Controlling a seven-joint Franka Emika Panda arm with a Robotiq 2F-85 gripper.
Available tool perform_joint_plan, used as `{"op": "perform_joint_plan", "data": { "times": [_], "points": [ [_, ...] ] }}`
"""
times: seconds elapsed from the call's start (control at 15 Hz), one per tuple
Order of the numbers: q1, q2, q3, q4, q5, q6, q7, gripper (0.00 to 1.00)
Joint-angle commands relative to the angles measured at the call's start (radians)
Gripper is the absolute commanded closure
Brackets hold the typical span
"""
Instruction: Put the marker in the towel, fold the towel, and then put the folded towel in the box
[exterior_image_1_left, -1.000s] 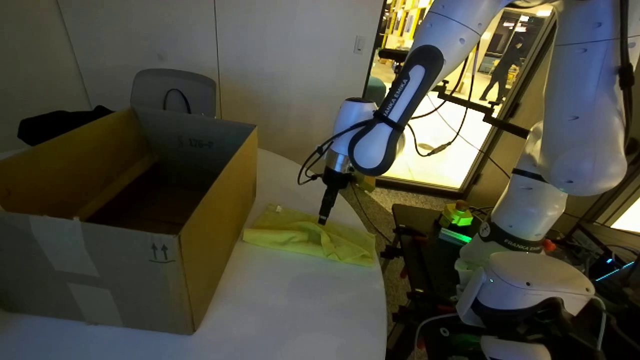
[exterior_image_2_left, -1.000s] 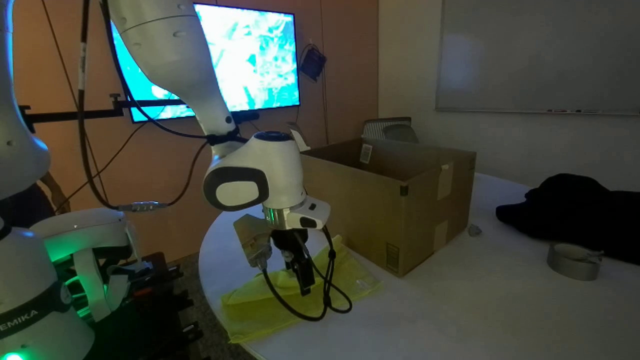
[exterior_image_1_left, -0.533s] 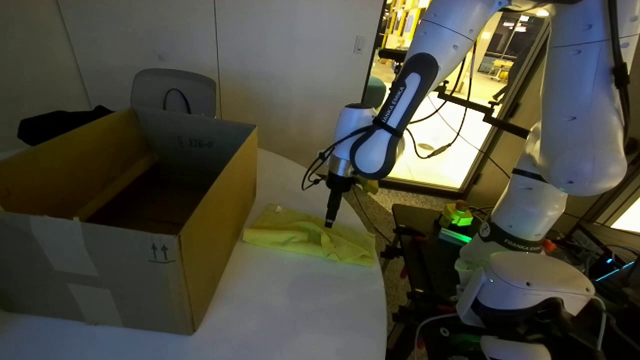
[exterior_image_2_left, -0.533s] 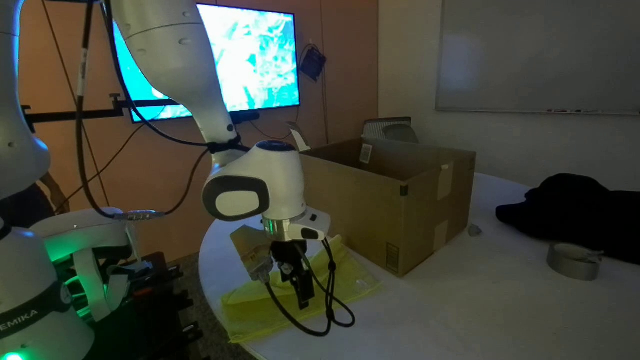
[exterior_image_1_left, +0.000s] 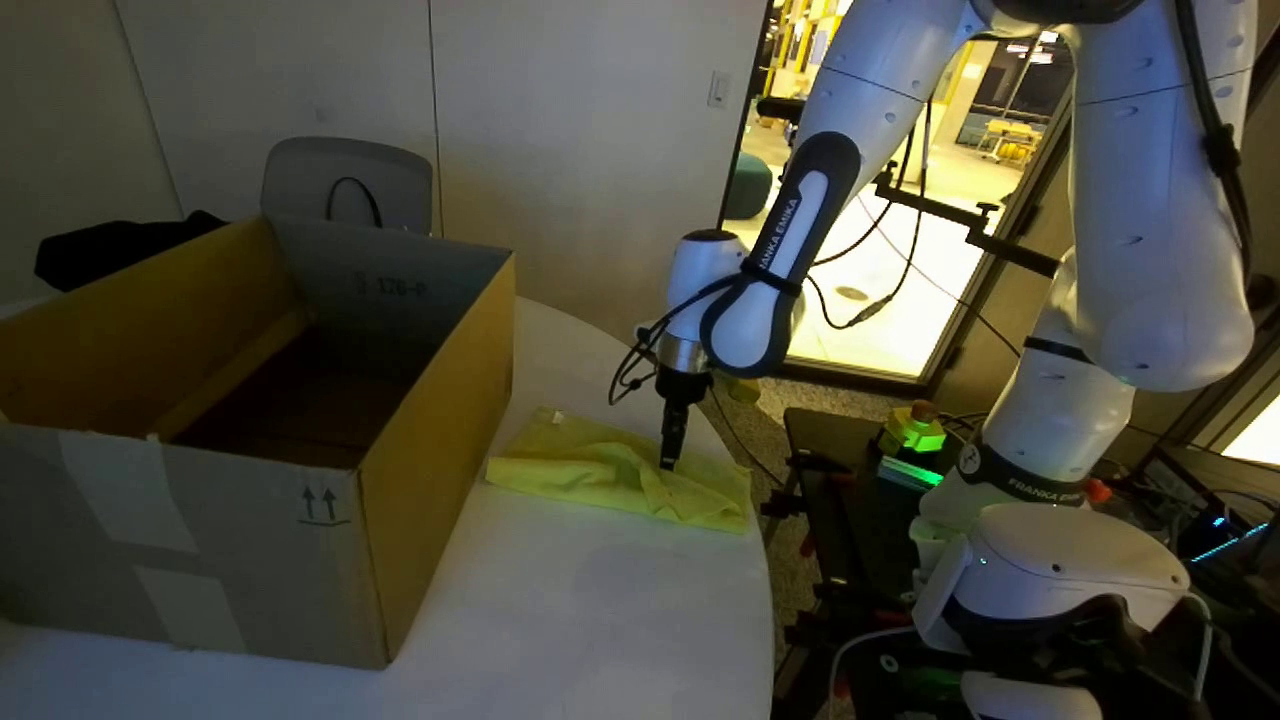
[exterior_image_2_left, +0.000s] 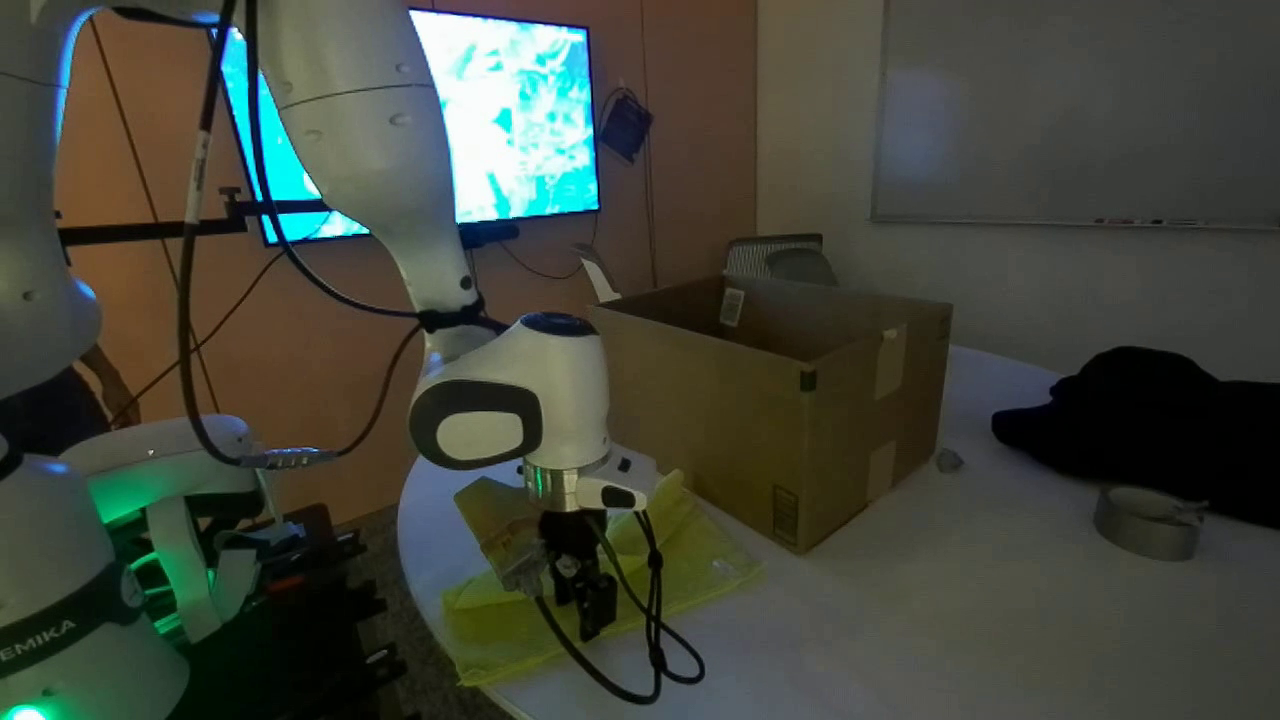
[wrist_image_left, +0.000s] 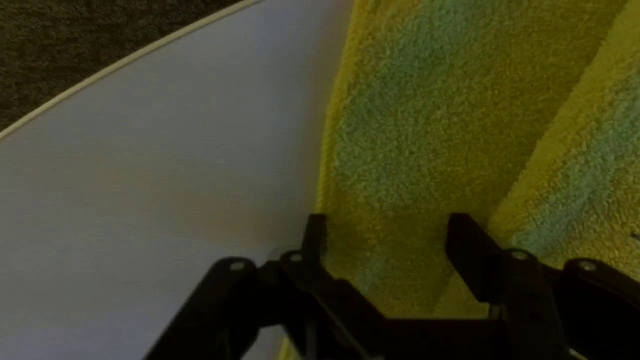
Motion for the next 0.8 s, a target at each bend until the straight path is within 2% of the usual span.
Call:
{"op": "perform_joint_plan", "data": {
  "times": [0.0, 0.27, 0.33, 0.4, 0.73],
  "points": [
    [0.0, 0.011, -0.004, 0.022, -0.023, -0.023, -0.01, 0.66],
    [0.01, 0.003, -0.009, 0.032, -0.027, -0.045, -0.008, 0.95],
    [0.002, 0.001, 0.004, 0.036, -0.021, -0.055, -0.019, 0.98],
    [-0.011, -0.004, 0.021, 0.039, -0.012, -0.067, -0.035, 1.0],
    [-0.163, -0.055, 0.216, 0.03, 0.089, -0.109, -0.24, 0.98]
  ]
}}
